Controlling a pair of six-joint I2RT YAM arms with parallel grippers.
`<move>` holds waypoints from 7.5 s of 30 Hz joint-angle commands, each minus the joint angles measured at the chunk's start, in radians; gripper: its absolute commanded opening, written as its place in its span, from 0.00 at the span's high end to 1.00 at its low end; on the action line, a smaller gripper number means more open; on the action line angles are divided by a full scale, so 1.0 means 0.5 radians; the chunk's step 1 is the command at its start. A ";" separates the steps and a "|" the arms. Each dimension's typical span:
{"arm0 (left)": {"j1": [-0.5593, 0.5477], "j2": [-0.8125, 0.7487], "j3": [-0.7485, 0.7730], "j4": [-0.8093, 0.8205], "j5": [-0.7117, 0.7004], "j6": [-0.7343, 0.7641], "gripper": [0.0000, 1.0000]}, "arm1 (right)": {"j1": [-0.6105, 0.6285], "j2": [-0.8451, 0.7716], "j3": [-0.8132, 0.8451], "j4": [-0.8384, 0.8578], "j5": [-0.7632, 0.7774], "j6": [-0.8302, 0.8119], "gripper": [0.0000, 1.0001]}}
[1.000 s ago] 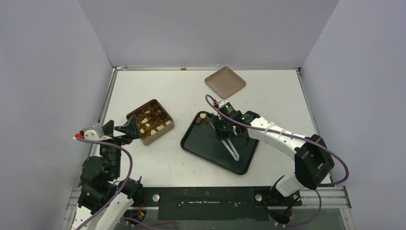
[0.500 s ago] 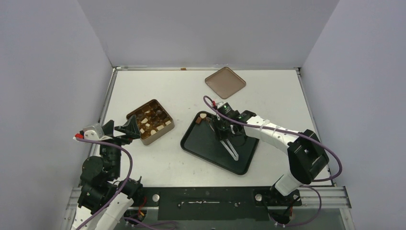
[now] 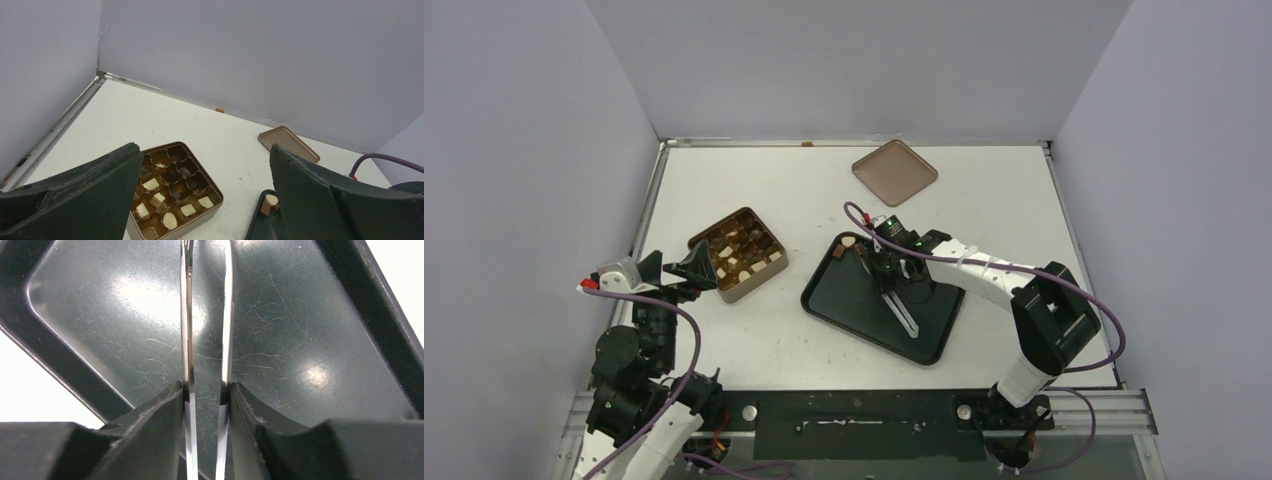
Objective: Pack the chocolate
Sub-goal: Pick up the fake chocolate from the plate, then place the fake chocolate in the packing box, then place the clamp at the center of the board.
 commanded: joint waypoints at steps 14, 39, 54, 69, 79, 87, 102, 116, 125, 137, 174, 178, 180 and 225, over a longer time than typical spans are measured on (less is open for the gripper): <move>-0.004 0.017 0.022 0.053 0.025 0.027 0.03 | 0.017 -0.163 0.104 0.018 0.000 0.010 0.86; -0.002 -0.002 0.026 0.049 0.018 0.027 0.03 | 0.532 0.141 0.728 -0.051 0.118 0.061 0.88; 0.001 -0.015 0.031 0.040 -0.006 0.032 0.03 | 0.792 0.556 1.196 -0.051 0.013 0.012 0.87; 0.002 -0.018 0.031 0.035 -0.015 0.034 0.03 | 0.883 0.810 1.459 -0.069 -0.099 -0.015 0.83; 0.005 -0.012 0.030 0.037 -0.014 0.035 0.03 | 0.896 0.830 1.464 -0.061 -0.094 -0.014 0.75; 0.005 -0.010 0.027 0.038 -0.010 0.035 0.03 | 0.896 0.818 1.455 -0.067 -0.079 -0.012 0.65; 0.005 -0.008 0.029 0.042 -0.007 0.034 0.03 | 0.896 0.746 1.421 -0.070 -0.028 -0.008 0.64; 0.003 0.005 0.018 0.058 0.019 0.034 0.03 | 0.678 0.186 0.876 0.028 0.183 0.082 0.66; 0.000 0.016 0.011 0.068 0.037 0.033 0.03 | 0.238 -0.172 0.481 0.012 0.353 0.083 0.66; -0.004 0.018 0.004 0.077 0.061 0.027 0.03 | -0.626 -0.255 0.222 0.096 0.420 -0.073 0.65; -0.032 0.013 0.011 0.055 0.035 0.037 0.03 | -1.225 0.667 0.656 0.298 0.610 0.782 0.54; -0.032 0.011 0.011 0.055 0.031 0.040 0.03 | -1.214 0.729 0.675 0.265 0.630 0.890 0.51; -0.032 0.010 0.009 0.053 0.031 0.040 0.03 | -1.209 0.743 0.681 0.249 0.641 0.918 0.49; -0.044 -0.014 0.002 0.063 0.040 0.040 0.03 | -0.947 0.997 1.253 0.344 0.405 1.047 0.48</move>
